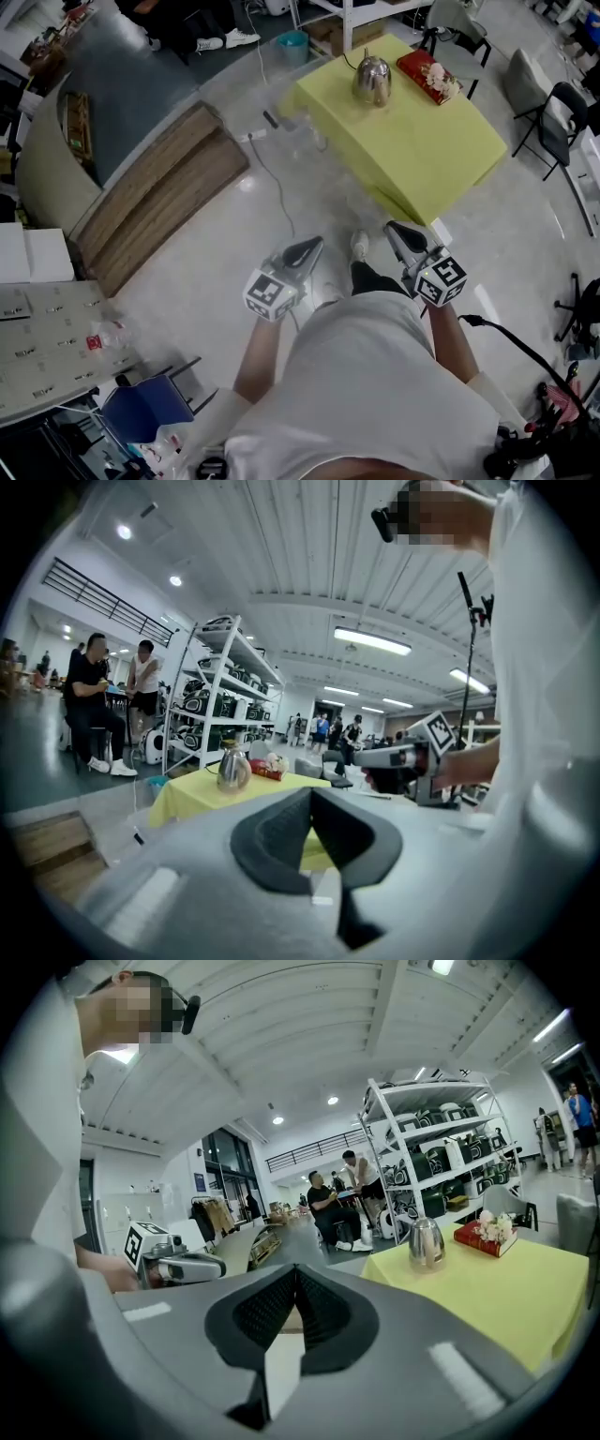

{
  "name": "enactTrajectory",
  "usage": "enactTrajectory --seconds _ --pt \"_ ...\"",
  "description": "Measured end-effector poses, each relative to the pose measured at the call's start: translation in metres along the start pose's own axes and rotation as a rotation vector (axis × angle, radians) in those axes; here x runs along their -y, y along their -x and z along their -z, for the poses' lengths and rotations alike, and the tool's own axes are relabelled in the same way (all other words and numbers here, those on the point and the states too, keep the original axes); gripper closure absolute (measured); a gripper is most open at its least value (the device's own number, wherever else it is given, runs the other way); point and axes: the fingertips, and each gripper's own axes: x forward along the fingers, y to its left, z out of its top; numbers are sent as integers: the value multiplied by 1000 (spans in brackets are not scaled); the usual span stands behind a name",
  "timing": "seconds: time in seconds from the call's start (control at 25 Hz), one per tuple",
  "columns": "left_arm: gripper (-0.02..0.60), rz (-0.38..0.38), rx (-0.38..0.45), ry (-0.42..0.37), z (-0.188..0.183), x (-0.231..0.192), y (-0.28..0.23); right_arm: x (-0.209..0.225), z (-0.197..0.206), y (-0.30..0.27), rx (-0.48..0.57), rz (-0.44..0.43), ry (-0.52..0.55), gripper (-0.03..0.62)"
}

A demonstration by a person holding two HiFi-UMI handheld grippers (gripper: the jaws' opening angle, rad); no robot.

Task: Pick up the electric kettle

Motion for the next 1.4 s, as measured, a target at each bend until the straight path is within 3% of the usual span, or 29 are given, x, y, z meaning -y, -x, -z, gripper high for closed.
enactTrajectory --seconds 0.68,1.04,1.4 --pt "580 -71 -15 27 -32 -98 -84 121 -38 -90 -53 -52 6 588" --pt "580 -94 -2 48 -51 -136 -136 184 -57 -111 -74 -77 19 588" --pt "580 -56 -20 27 -66 -156 -194 235 -54 -107 -79 -36 -24 588"
